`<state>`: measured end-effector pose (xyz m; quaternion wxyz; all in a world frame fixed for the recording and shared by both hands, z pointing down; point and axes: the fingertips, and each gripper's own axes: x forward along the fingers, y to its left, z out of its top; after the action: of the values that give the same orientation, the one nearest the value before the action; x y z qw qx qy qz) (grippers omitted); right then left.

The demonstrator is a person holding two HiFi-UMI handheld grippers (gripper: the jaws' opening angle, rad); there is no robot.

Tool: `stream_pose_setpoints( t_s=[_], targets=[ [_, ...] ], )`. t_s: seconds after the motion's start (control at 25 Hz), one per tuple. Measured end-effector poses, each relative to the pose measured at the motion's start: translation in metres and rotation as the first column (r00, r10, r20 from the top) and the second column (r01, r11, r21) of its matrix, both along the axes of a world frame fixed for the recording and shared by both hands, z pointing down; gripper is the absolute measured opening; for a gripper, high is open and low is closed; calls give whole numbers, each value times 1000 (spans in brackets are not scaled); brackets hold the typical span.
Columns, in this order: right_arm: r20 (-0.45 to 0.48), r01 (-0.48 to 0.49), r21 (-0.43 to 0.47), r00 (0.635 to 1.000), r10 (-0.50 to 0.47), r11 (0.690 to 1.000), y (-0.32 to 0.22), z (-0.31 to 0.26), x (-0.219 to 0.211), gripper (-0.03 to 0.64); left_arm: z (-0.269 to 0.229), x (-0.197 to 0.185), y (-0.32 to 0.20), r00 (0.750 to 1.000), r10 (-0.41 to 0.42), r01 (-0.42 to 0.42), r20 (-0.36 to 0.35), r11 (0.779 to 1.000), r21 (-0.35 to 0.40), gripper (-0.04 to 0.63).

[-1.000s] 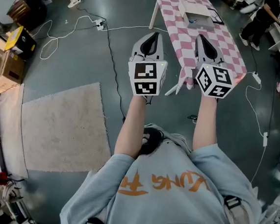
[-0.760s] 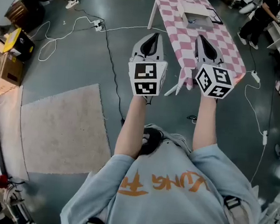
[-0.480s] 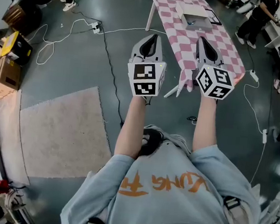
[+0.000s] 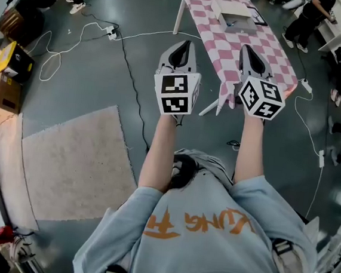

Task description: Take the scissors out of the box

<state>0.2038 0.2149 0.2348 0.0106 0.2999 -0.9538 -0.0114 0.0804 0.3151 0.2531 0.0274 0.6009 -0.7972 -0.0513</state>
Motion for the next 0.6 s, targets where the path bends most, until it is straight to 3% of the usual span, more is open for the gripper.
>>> stream_pose_setpoints(
  t_s=[0.6],
  targets=[
    [-43,39,28,998,-38,999,8,-4,-31,-3,1,-28,11,999,-31,33,-37,999,36,17]
  ],
)
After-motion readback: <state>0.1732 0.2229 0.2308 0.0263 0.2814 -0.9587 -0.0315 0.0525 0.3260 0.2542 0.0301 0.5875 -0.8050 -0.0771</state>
